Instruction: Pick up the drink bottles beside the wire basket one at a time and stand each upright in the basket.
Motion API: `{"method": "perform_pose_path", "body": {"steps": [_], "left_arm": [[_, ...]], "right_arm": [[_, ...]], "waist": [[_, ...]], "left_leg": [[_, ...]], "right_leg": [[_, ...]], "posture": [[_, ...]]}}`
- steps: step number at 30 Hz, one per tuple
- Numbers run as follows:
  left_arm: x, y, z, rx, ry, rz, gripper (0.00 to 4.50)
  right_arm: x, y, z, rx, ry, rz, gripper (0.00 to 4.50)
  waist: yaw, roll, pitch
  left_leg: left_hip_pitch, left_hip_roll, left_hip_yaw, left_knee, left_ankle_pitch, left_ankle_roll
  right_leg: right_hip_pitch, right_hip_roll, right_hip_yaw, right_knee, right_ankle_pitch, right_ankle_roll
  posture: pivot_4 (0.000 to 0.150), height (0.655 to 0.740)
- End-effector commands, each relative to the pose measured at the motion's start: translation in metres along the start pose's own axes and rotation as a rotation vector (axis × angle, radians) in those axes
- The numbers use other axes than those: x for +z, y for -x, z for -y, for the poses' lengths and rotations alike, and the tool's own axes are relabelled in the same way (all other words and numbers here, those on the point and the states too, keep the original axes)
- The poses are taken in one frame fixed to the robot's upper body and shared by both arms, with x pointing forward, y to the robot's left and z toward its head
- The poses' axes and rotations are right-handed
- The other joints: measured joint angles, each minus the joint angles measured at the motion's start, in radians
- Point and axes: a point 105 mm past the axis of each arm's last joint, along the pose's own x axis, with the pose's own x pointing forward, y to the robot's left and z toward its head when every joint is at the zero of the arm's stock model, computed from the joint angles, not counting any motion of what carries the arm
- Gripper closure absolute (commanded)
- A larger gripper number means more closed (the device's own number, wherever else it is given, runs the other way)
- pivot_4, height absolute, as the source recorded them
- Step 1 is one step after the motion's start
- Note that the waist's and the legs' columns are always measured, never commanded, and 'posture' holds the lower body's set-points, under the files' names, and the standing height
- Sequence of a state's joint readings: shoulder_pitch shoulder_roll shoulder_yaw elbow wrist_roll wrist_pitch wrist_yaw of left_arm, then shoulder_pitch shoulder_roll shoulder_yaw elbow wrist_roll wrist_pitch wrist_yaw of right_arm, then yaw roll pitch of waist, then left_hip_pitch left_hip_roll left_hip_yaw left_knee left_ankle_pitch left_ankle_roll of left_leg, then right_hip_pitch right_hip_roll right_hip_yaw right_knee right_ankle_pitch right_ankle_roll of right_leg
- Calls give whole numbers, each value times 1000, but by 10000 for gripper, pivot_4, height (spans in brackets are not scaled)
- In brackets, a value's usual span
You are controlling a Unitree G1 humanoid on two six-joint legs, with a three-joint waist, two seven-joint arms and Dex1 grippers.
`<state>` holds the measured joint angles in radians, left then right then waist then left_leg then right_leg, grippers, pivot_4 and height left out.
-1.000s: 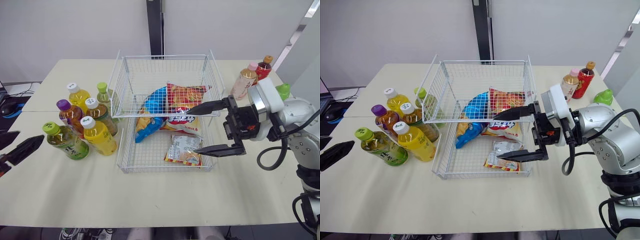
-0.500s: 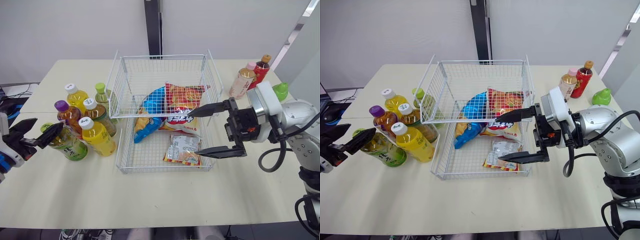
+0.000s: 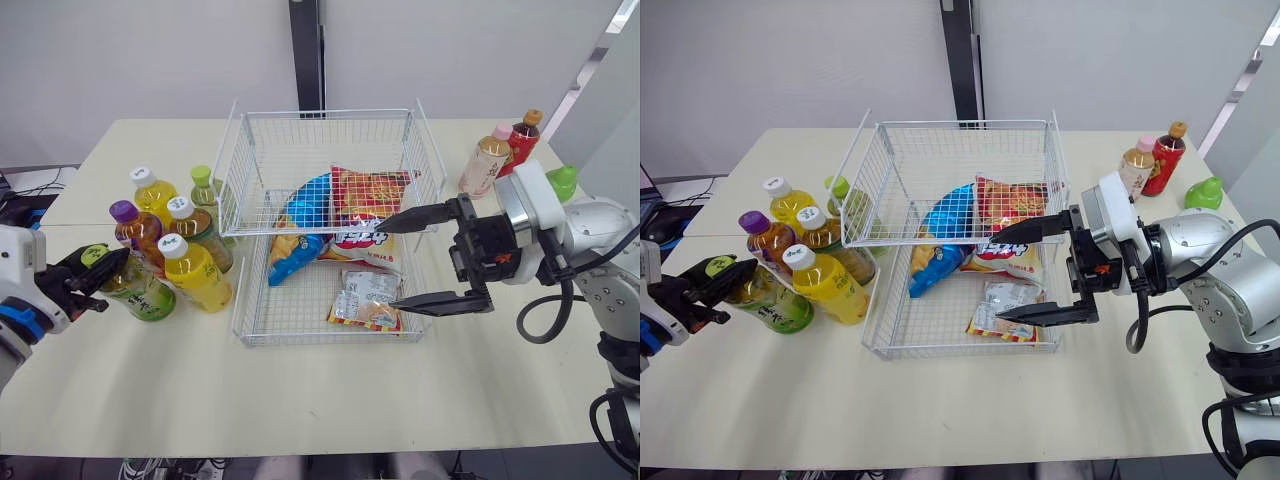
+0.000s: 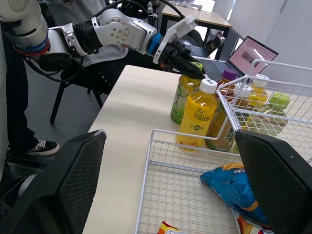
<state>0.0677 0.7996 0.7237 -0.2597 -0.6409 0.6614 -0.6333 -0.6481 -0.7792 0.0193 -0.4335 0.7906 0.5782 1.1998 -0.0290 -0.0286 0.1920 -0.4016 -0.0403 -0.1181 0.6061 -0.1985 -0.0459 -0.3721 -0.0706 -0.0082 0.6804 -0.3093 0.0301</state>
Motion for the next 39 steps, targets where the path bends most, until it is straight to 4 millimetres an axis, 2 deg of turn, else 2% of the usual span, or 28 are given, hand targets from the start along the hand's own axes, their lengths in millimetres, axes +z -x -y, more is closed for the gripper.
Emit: {"method": "perform_pose_path", "body": {"steps": [1, 4, 8, 11, 16, 18, 22, 25, 29, 30, 33, 36, 39], "left_arm": [[10, 8, -5, 7, -32, 29, 31509], [23, 20, 0, -59, -94, 21, 31509], [68, 35, -10, -91, -149, 56, 31510], [99, 37, -6, -159, -158, 80, 31510], [165, 29, 1, -247, -191, 145, 31510], [182, 25, 1, -262, -205, 168, 31510], [225, 2, 18, -349, -215, 266, 31510], [259, -18, 37, -427, -218, 329, 31510], [301, -48, 89, -599, -258, 360, 31510], [305, -51, 95, -622, -268, 356, 31510], [309, -74, 138, -759, -281, 329, 31510], [298, -99, 176, -866, -297, 300, 31510], [291, -118, 203, -915, -258, 306, 31510]], "right_arm": [[13, 4, 1, -8, 54, 9, 0], [14, 6, 3, -19, 60, 7, 0], [16, 14, 9, -55, 69, -7, 0], [18, 21, 12, -81, 69, -31, 0], [24, 35, 19, -161, 64, -59, 0], [24, 38, 21, -194, 66, -69, 0], [25, 49, 21, -270, 62, -77, 0], [24, 52, 18, -303, 53, -88, 0], [22, 54, 13, -349, 45, -92, 0], [22, 54, 12, -355, 44, -92, 0], [21, 56, 10, -397, 41, -97, 0], [22, 60, 12, -456, 51, -101, 0], [23, 65, 16, -534, 70, -97, 0]], "waist": [[0, 0, 0], [-3, -1, 0], [-1, -3, 3], [6, -5, 4], [7, -8, 6], [1, -8, 6], [0, -9, 7], [6, -11, 8], [1, -11, 8], [-1, -11, 8], [-9, -10, 9], [-12, -10, 9], [-17, -9, 9]], "left_leg": [[0, 0, 0, 0, 0, 0], [0, 0, 0, 0, 0, 0], [-1, 1, 0, 0, 0, 0], [-2, 0, -1, 0, 0, 0], [-6, -1, -1, 1, 0, 0], [-7, -1, 0, 1, 0, 0], [-10, -1, 4, 1, 0, 0], [-16, 0, 1, 6, 0, 0], [-20, -1, 3, 8, 0, 0], [-22, -1, 3, 9, 0, 0], [-23, -1, 4, 9, 0, 0], [-23, 0, 5, 9, 0, 0], [-24, 0, 5, 11, 0, 0]], "right_leg": [[0, 0, 0, 0, 0, 0], [0, 0, 0, 0, 0, 0], [-2, 1, -1, 0, 0, 0], [-2, 1, -2, -1, 0, 0], [-4, 2, -3, -1, 0, 1], [-5, 2, -3, 0, 0, 1], [-8, 6, -2, 1, 1, 2], [-11, 10, -4, 2, 3, 5], [-14, 10, -1, 1, 5, 9], [-15, 10, -1, 1, 5, 10], [-16, 9, 1, 1, 5, 9], [-17, 9, 1, 1, 5, 9], [-18, 9, 1, 2, 6, 9]], "posture": [[1500, 7400], [1500, 7400], [1500, 7400], [1500, 7400], [1500, 7400], [1500, 7400], [1500, 7400], [1500, 7400], [1500, 7400], [1500, 7400], [1500, 7400], [1500, 7400], [1500, 7400]]}}
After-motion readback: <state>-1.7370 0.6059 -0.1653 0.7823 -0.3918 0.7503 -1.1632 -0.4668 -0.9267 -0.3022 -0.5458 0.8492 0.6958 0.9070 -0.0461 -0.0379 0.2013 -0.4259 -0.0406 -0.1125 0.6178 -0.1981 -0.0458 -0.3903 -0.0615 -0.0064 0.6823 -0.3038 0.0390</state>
